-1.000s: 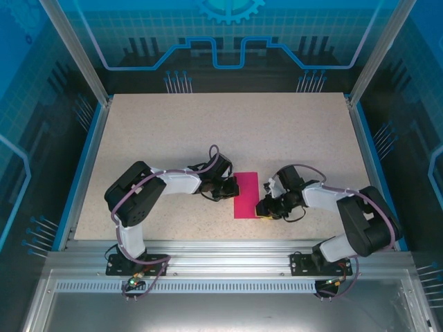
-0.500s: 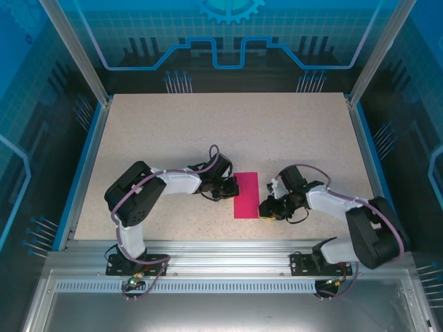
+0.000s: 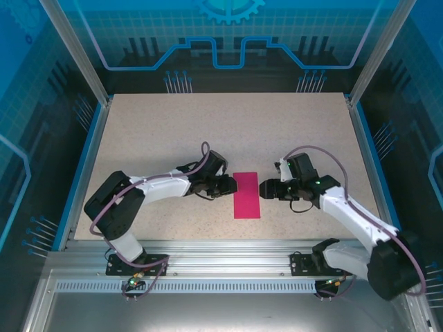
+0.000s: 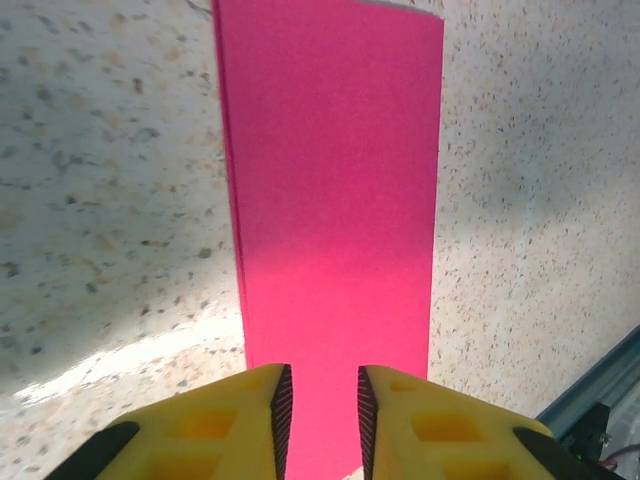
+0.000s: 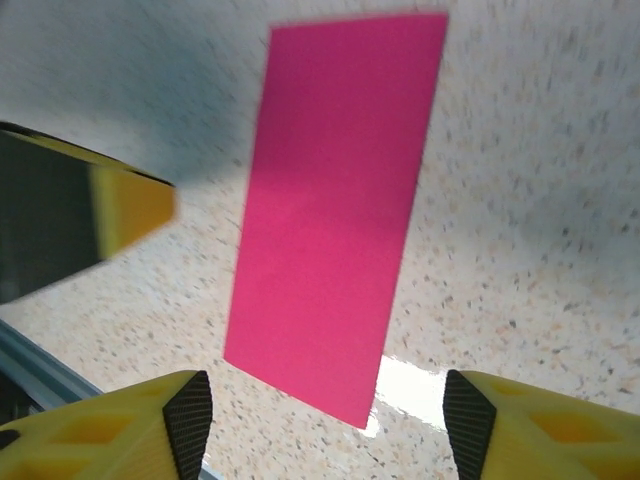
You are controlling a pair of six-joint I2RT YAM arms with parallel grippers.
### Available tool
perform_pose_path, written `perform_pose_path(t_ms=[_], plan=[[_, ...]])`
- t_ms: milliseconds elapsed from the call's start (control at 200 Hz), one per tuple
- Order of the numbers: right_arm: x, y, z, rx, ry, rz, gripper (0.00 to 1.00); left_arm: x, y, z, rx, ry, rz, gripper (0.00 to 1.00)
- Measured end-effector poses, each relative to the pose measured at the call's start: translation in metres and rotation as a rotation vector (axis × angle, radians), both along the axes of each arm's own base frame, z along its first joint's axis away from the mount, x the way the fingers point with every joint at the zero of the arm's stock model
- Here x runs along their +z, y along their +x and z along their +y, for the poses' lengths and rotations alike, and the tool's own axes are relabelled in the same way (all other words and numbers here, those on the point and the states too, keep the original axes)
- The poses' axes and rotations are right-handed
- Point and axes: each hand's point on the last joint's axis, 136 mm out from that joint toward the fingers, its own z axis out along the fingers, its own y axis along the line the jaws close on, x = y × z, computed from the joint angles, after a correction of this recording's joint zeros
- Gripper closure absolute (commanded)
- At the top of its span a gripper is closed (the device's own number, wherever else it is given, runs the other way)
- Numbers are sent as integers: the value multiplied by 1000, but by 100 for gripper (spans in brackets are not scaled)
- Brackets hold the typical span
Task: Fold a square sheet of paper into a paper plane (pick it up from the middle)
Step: Fold the square sheet of paper in half at the center of the table, then rotate the square sheet of paper at the center of the table.
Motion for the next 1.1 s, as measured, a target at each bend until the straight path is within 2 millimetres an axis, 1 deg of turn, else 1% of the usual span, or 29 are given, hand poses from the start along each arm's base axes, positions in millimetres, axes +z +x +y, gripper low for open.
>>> perform_pose_path(t_ms=[40, 95, 140, 245, 315, 455, 525, 670, 740, 880, 1100], plan=[[-13, -1, 2, 4, -13, 60, 40, -2, -1, 6, 16, 3, 4, 68], [-29, -4, 4, 6, -32, 125, 37, -7, -2, 17, 43, 13, 18, 66], [-41, -9, 7, 17, -50, 170, 37, -12, -2, 24, 62, 23, 29, 66], [-55, -22, 20, 57, -83, 223, 37, -16, -1, 36, 93, 36, 41, 66], [-58, -25, 25, 62, -103, 231, 35, -13, 0, 41, 105, 35, 37, 65], [-60, -24, 26, 36, -128, 227, 34, -6, 3, 47, 122, 25, 20, 65], [-62, -24, 28, 31, -133, 230, 35, -4, 4, 48, 126, 22, 15, 65], [-72, -29, 33, 34, -154, 256, 37, -4, 4, 50, 132, 26, 17, 64], [-71, -28, 35, 25, -156, 255, 39, -4, 4, 50, 132, 27, 18, 64], [-71, -31, 45, 46, -152, 247, 44, -5, 3, 51, 131, 31, 22, 64], [-69, -37, 63, 88, -140, 250, 43, -9, 0, 54, 134, 43, 34, 64]])
